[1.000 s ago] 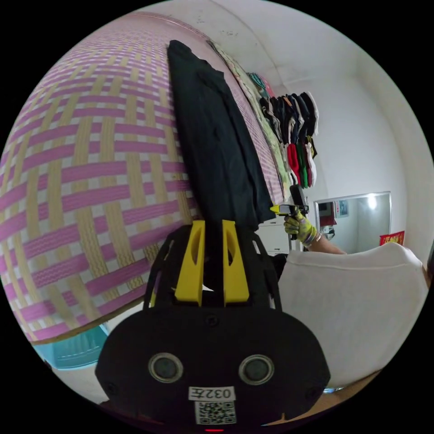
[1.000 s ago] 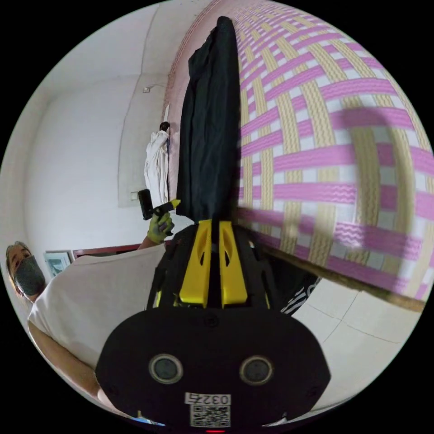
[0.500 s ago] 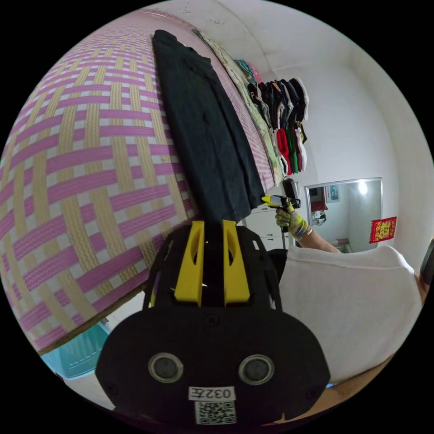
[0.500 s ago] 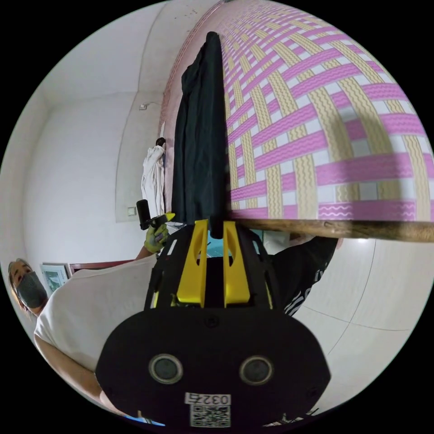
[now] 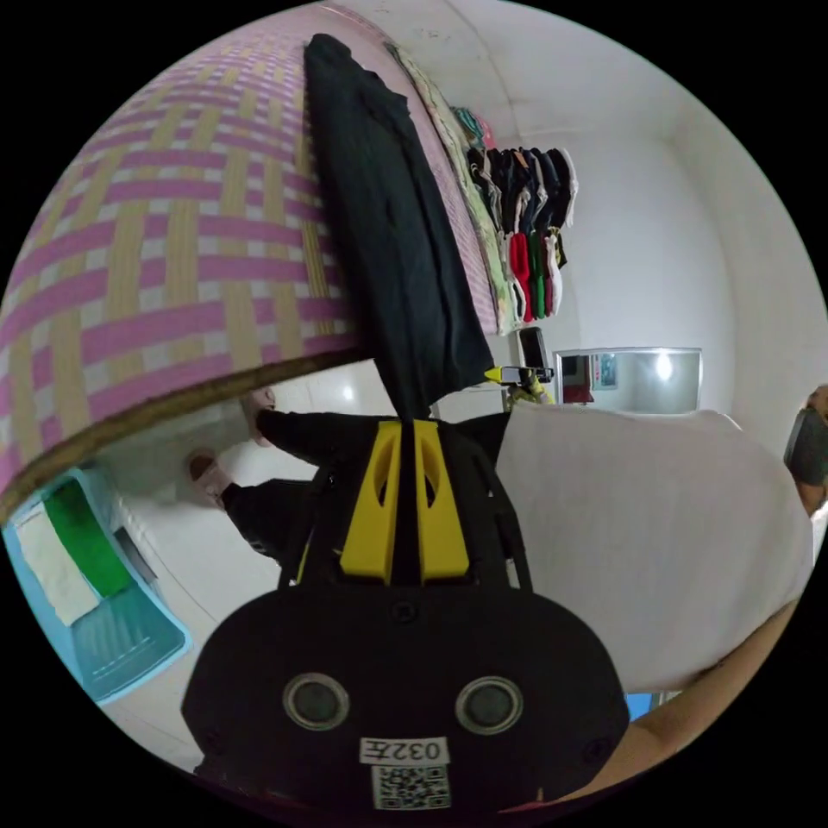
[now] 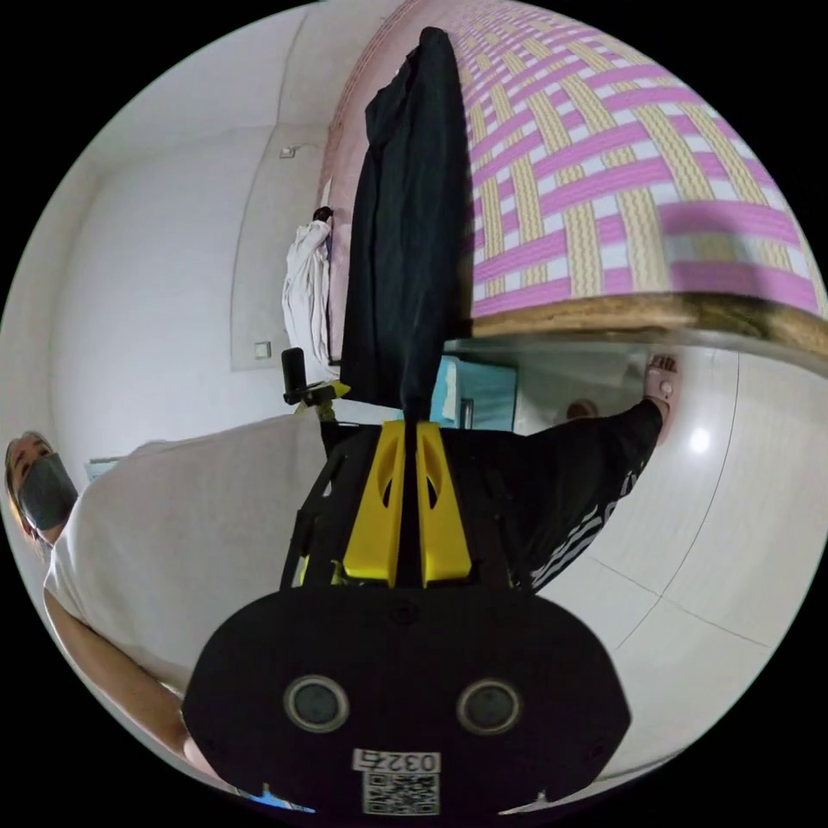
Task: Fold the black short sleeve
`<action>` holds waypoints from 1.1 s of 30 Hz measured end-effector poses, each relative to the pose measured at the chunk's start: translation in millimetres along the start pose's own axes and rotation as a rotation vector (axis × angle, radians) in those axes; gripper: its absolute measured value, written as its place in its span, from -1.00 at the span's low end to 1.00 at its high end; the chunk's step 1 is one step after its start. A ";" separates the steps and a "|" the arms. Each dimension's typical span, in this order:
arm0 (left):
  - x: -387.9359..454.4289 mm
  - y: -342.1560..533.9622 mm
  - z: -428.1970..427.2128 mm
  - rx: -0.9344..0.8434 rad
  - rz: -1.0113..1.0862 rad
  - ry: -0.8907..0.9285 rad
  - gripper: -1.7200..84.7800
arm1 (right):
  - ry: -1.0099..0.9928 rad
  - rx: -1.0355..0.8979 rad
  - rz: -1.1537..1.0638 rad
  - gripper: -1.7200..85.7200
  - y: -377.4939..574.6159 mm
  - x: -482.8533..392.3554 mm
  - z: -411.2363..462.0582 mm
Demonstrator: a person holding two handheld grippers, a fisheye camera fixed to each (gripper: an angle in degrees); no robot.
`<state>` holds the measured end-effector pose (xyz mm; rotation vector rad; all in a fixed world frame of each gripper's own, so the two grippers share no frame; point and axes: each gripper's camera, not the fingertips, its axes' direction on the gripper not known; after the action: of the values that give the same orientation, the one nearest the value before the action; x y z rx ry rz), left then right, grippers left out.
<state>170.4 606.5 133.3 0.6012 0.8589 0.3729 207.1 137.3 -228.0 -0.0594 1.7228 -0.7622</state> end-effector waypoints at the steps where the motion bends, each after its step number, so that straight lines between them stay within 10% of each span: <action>1: -2.2 5.6 -1.1 0.003 -0.007 0.018 -1.00 | -0.004 -0.013 -0.003 -0.97 1.7 1.0 -0.1; 17: -23.2 -223.8 -137.7 0.254 0.037 -0.067 -1.00 | 0.078 0.200 -0.290 -0.97 -245.4 -47.8 -133.1; 33: -107.4 -228.1 -123.3 0.425 -0.244 0.049 -0.84 | -0.007 0.169 -0.176 -0.78 -342.7 33.9 -150.7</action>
<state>23.1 414.6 -8.9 0.8702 1.0560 -0.0212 -55.8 -77.4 -66.5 -0.0982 1.6551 -1.0340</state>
